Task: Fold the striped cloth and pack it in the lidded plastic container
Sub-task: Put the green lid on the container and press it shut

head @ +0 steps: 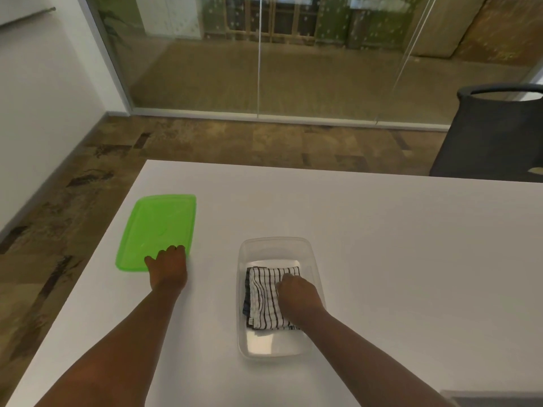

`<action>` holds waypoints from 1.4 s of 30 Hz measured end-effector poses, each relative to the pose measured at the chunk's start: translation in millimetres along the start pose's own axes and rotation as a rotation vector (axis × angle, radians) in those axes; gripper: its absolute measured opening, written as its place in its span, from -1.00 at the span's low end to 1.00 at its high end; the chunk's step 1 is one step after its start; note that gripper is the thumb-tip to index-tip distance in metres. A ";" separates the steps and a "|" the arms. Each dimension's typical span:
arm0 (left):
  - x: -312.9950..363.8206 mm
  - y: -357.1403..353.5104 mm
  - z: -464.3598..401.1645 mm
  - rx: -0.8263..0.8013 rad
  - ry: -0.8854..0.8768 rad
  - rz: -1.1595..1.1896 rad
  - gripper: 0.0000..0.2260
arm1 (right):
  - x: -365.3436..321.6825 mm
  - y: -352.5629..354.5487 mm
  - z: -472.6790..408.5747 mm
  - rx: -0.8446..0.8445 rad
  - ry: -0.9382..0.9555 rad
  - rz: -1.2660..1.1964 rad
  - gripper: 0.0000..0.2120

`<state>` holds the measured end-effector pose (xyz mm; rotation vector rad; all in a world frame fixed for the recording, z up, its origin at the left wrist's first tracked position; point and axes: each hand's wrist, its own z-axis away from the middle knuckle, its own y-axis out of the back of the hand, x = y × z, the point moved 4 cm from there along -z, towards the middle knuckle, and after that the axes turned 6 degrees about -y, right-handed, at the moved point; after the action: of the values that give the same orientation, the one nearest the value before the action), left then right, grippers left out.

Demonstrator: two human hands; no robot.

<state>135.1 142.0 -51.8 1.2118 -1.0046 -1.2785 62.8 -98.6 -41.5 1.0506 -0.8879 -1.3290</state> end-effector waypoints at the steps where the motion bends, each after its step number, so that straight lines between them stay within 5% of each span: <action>1: 0.0 2.5 -0.4 0.030 -0.004 0.017 -0.74 | 0.3 0.4 0.4 0.000 -0.001 -0.003 -0.77; 6: 6.7 43.9 -2.9 0.327 -0.081 0.110 -0.89 | -0.1 3.2 3.4 -0.016 -0.006 -0.011 -0.75; 11: 20.8 102.7 -10.7 0.508 -0.044 0.478 -0.77 | 1.9 15.9 6.5 0.054 -0.074 -0.161 -0.73; 16: 33.1 155.8 0.2 0.799 0.067 0.831 -0.74 | 14.9 50.2 12.6 0.250 -0.196 -0.700 -0.73; 19: 37.2 176.6 3.2 0.851 0.163 1.120 -0.83 | 24.1 65.1 9.3 0.201 -0.336 -1.176 -0.77; 23: 50.1 188.3 6.3 0.760 0.194 1.474 -0.89 | 23.8 82.2 7.7 -0.034 -0.463 -1.834 -0.77; 26: 70.1 179.6 10.9 0.582 0.216 1.750 -0.78 | 27.2 89.6 5.6 -0.109 -0.467 -2.030 -0.59; 31: 107.9 153.3 31.2 0.304 0.208 2.094 -0.76 | 37.3 91.0 5.7 0.003 -0.488 -2.179 -0.72; 37: 112.4 130.0 36.7 0.042 0.211 2.019 -0.76 | 63.3 89.8 9.8 0.147 -0.487 -2.245 -0.67; 42: 108.6 114.4 32.6 -0.292 0.181 1.856 -0.78 | 72.8 86.7 12.1 0.086 -0.471 -2.125 -0.62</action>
<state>126.8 21.5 54.7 -0.1313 -1.1499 0.1981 83.5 -176.2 39.2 1.7775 0.3253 -3.3157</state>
